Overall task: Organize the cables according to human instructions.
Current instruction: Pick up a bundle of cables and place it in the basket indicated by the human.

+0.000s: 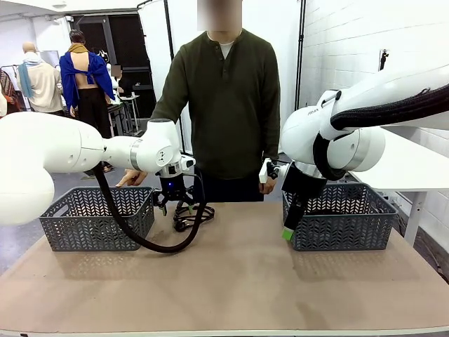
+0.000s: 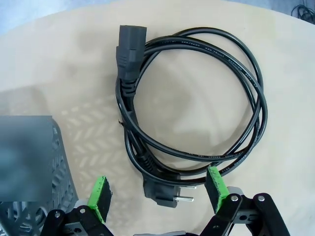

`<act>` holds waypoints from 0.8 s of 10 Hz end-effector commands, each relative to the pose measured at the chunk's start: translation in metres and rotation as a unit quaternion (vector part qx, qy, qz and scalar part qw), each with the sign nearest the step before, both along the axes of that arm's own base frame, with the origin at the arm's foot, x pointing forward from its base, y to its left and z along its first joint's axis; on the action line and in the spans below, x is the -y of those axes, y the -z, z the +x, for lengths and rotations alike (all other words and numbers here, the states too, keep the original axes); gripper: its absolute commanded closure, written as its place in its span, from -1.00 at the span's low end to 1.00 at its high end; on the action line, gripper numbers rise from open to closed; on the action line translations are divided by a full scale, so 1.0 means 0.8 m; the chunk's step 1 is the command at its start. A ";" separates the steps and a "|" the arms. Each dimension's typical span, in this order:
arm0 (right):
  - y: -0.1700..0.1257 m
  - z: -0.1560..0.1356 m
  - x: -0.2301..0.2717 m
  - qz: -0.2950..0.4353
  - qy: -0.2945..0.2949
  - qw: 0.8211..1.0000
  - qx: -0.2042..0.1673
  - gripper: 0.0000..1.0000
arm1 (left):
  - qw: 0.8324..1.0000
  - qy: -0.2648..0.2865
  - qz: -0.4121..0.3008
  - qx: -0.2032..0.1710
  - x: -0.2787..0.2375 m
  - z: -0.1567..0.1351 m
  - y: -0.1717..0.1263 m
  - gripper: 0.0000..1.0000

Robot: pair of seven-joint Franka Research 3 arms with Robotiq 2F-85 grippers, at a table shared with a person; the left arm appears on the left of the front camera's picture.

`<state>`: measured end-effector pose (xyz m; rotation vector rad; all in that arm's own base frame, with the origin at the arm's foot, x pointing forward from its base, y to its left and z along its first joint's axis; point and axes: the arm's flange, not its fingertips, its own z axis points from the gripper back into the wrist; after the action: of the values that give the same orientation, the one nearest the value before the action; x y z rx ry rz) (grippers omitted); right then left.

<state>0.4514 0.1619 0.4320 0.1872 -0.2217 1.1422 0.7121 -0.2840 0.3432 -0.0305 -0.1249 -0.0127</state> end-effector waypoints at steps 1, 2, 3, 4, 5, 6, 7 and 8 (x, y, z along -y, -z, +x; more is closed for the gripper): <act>0.000 0.000 0.000 -0.001 -0.004 1.000 -0.002 -1.00 | 1.000 -0.019 0.008 0.005 0.004 0.008 0.003 -1.00; 0.000 0.000 0.000 -0.001 -0.004 1.000 -0.002 -1.00 | 1.000 -0.020 0.008 0.004 0.006 0.013 0.006 -1.00; 0.000 0.000 0.000 -0.001 -0.004 1.000 -0.002 -1.00 | 1.000 -0.019 0.008 0.003 0.007 0.016 0.010 -1.00; 0.000 0.000 0.000 -0.001 -0.004 1.000 -0.002 -1.00 | 1.000 -0.022 0.009 0.002 0.009 0.020 0.012 -1.00; 0.000 0.000 0.000 -0.001 -0.004 1.000 -0.002 -1.00 | 1.000 -0.021 0.010 0.001 0.011 0.022 0.014 -1.00; 0.000 0.000 0.000 -0.001 -0.004 1.000 -0.002 -1.00 | 1.000 -0.021 0.010 -0.001 0.011 0.023 0.016 -1.00; 0.000 0.000 0.000 -0.001 -0.004 1.000 -0.002 -1.00 | 1.000 -0.021 0.012 0.000 0.012 0.024 0.019 -1.00; 0.000 0.000 0.000 -0.001 -0.004 1.000 -0.002 -1.00 | 1.000 -0.019 0.012 0.001 0.012 0.024 0.020 -1.00</act>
<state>0.4514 0.1620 0.4320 0.1872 -0.2217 1.1423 0.7221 -0.2880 0.3232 -0.0243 -0.1237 -0.0005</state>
